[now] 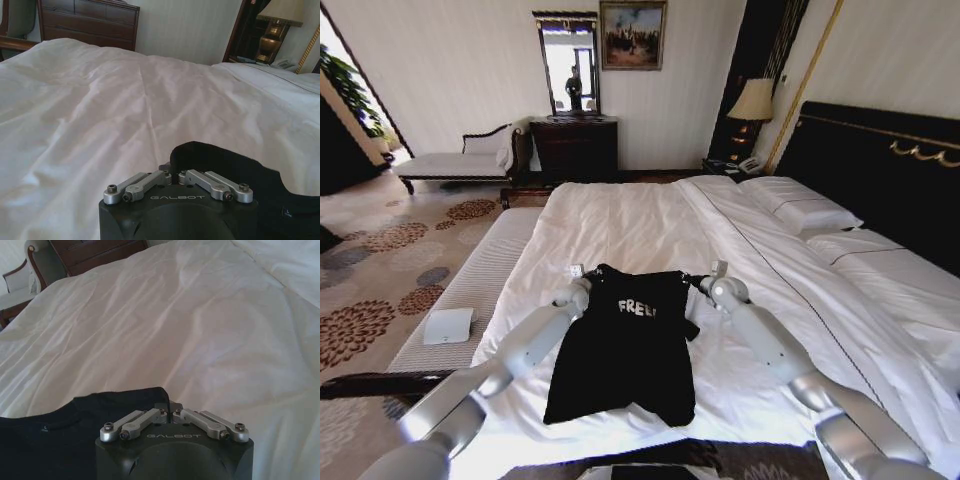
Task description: Fold the clothes on the bed.
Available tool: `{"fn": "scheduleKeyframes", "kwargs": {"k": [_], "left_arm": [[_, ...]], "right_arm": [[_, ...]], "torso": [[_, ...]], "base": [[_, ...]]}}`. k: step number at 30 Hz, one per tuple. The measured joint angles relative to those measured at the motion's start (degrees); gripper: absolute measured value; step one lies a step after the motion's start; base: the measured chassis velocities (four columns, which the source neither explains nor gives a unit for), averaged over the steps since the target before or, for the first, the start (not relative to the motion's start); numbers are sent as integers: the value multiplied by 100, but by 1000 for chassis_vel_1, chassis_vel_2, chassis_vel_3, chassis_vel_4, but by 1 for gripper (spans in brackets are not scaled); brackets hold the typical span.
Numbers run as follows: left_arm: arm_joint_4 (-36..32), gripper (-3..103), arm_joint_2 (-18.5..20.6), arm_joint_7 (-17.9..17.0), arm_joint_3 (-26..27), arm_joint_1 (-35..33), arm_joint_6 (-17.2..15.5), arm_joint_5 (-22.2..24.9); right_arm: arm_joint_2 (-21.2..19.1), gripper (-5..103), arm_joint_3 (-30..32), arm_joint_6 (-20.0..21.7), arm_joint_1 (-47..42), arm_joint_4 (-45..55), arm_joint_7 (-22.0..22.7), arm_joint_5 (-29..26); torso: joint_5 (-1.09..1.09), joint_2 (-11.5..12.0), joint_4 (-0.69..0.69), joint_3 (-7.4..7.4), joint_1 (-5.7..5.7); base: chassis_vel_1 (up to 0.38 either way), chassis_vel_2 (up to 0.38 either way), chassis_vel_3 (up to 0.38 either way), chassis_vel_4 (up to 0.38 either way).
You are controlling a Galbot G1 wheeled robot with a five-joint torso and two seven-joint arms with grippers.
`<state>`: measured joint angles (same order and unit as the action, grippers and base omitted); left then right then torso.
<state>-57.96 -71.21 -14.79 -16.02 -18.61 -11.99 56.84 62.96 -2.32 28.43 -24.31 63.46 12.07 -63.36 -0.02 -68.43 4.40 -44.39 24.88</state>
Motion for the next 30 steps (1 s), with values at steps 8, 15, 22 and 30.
{"fn": "scheduleKeyframes", "kwargs": {"k": [8, 15, 22, 30], "left_arm": [[1473, 1, -806, 458, -8, 695, 79, -158], [2175, 1, -1052, 676, 55, 960, 131, -256], [2497, 1, -1163, 784, 262, 932, 188, -445], [2832, 1, -1360, 681, 689, 915, 256, -762]], "right_arm": [[614, 0, -360, -395, 951, -1435, -402, 429], [809, 0, -417, -488, 1151, -1854, -481, 543], [1023, 0, -398, -662, 1230, -2281, -585, 749], [1264, 0, -355, -818, 1313, -2669, -650, 963]], "torso": [[-2, 0, 1, 1, -1], [-2, -1, 0, 1, -2], [-2, -1, 1, 1, -1], [-2, -1, 1, 1, -1]], "base": [[0, 0, 0, 0], [0, 0, 0, 0], [0, 0, 0, 0], [0, 0, 0, 0]]}}
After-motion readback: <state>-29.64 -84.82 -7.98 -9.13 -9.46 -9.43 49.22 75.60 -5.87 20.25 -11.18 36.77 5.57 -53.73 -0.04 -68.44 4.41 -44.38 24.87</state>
